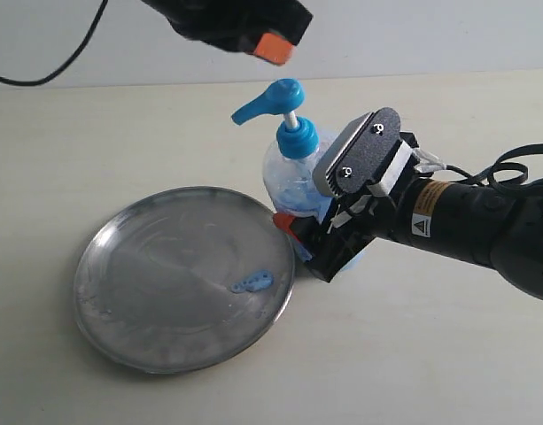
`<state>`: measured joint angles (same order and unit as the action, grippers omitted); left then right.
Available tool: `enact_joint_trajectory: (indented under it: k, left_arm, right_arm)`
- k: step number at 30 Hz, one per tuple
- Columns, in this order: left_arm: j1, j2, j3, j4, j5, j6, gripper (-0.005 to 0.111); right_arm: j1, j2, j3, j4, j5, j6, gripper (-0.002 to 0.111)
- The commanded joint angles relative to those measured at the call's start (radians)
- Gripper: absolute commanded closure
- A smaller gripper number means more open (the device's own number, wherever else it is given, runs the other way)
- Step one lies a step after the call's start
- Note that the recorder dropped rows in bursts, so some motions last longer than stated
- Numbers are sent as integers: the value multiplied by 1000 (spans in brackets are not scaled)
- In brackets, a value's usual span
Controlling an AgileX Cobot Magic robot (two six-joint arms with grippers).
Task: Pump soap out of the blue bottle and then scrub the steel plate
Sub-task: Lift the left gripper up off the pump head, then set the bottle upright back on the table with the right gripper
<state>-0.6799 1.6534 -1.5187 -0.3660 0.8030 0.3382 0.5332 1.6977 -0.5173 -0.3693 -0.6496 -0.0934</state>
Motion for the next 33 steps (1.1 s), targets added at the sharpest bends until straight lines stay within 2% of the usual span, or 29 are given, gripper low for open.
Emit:
enact_joint_trajectory:
  k: [1, 9, 26, 33]
  left_arm:
    - [-7, -53, -38, 21, -41, 2, 106]
    - [-5, -130, -44, 83, -60, -2, 106]
    - [4, -238, -44, 96, -73, -28, 106]
    - [4, -244, -44, 98, -25, -41, 106]
  right_arm:
    - [2, -1, 0, -4, 15, -18, 108]
    - [2, -1, 0, 63, 27, -66, 108]
    - [2, -1, 0, 186, 16, -87, 108]
    - [0, 2, 0, 249, -2, -87, 108]
